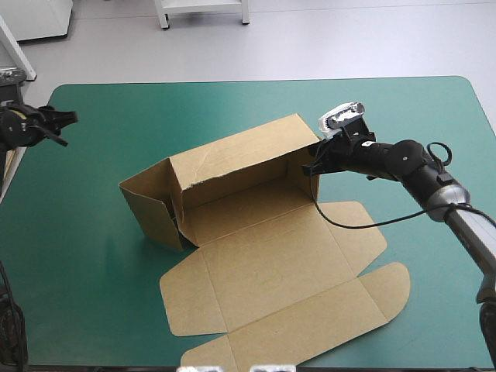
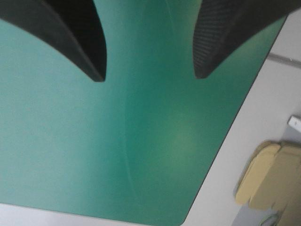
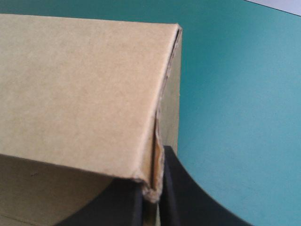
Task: Fold the box
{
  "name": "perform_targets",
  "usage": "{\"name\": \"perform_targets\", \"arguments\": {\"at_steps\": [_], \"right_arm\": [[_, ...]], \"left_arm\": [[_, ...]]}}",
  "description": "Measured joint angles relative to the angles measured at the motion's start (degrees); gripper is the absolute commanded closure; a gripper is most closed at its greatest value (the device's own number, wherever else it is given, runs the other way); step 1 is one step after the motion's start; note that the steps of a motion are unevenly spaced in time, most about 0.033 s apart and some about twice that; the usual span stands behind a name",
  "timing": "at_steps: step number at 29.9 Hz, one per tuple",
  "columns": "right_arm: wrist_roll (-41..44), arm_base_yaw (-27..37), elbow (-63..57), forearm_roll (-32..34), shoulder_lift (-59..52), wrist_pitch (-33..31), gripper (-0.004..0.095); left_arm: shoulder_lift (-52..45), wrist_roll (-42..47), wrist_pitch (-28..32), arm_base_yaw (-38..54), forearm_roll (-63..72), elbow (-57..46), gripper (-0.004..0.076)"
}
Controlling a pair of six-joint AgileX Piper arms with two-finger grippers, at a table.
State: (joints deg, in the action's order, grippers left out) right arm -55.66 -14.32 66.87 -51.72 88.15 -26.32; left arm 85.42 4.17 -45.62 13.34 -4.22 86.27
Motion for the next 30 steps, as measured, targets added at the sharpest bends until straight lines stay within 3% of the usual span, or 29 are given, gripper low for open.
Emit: {"name": "perform_targets", "arguments": {"at_steps": [5, 9, 14, 17, 22, 30], "right_arm": [[5.04, -0.06, 1.05, 3.87, 0.00, -0.31, 0.0925], [17.38, -0.11, 5.23, 16.36, -0.09, -5.40, 0.0925], [36.74, -0.11, 13.72, 36.15, -0.03, -18.98, 0.0925], [43.02, -0.11, 19.66, 42.32, 0.85, -29.18, 0.0925], [46.11, -0.11, 30.51, 45.84, 6.49, -41.80, 0.0925], [47.95, -0.11, 42.24, 46.67, 17.62, -44.77, 0.0925]], "left_arm": [[0.00, -3.83, -0.70, 4.10, 6.86, -2.84, 0.0321], [0.00, -5.24, -0.89, 4.15, 8.27, -3.33, 0.0321], [0.00, -5.96, -0.61, 4.15, 8.48, -3.33, 0.0321], [0.00, -6.55, -0.66, 4.17, 8.48, -3.33, 0.0321], [0.00, -7.09, -1.24, 4.17, 8.48, -3.33, 0.0321], [0.00, -8.28, -1.97, 4.17, 9.40, -3.37, 0.0321]]}}
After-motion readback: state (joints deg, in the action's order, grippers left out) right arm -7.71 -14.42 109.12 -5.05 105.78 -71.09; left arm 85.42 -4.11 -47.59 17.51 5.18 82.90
